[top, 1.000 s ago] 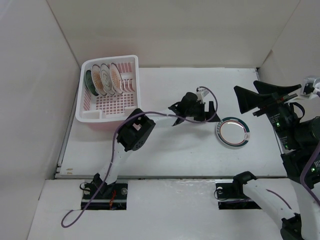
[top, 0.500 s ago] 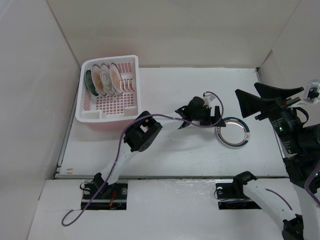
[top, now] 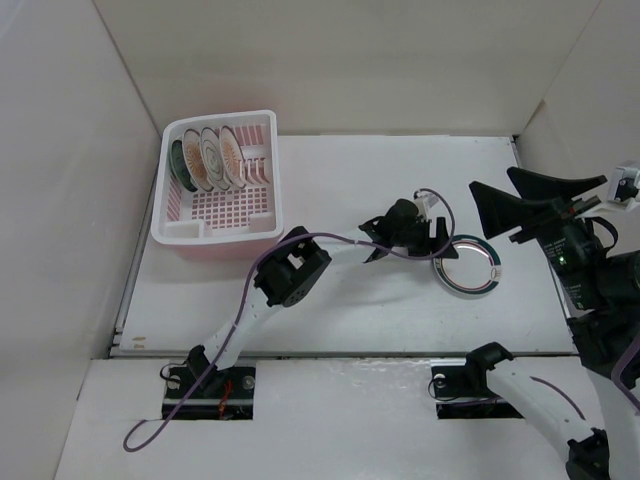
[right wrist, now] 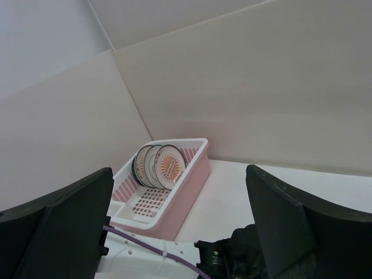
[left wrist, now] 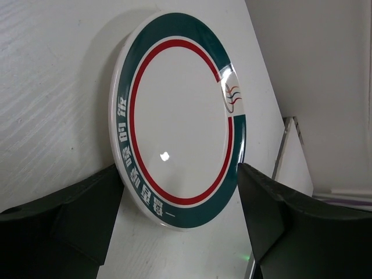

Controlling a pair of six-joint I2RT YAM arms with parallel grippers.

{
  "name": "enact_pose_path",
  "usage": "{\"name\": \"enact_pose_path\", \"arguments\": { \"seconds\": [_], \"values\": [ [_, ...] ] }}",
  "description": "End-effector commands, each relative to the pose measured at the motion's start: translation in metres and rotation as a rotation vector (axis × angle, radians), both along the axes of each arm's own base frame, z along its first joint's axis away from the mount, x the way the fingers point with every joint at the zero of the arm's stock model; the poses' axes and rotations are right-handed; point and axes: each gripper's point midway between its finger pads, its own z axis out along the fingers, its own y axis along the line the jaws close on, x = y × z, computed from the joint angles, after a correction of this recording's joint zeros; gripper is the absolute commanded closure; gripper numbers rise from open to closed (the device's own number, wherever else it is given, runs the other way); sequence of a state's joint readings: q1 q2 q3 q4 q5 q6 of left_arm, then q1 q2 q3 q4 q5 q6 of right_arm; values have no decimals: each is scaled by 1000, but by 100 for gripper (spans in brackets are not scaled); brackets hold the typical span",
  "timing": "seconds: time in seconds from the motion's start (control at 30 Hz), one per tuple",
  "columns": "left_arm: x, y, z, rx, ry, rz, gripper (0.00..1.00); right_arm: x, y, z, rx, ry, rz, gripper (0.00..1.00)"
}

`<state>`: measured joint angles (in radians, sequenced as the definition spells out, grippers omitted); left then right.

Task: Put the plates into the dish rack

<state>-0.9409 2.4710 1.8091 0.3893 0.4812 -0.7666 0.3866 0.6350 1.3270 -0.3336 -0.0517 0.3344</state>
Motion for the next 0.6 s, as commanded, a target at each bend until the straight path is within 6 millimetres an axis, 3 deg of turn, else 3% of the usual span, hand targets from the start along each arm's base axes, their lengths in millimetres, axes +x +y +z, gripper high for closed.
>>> {"name": "enact_pose_path", "arguments": {
  "seconds": [0.0,0.2,0.37,0.57],
  "values": [
    [2,0,-2,32,5,23,26,-10,-2,13,10,-54,6,0],
    [3,5,-17,71,22,40,43,-12,-3,13,13,-62,6,0],
    [4,6,-20,73,19,49,70,-16,-5,14,17,-71,6,0],
    [-1,2,-18,65,13,40,79,-13,-5,11,16,-61,-2,0]
  ]
}}
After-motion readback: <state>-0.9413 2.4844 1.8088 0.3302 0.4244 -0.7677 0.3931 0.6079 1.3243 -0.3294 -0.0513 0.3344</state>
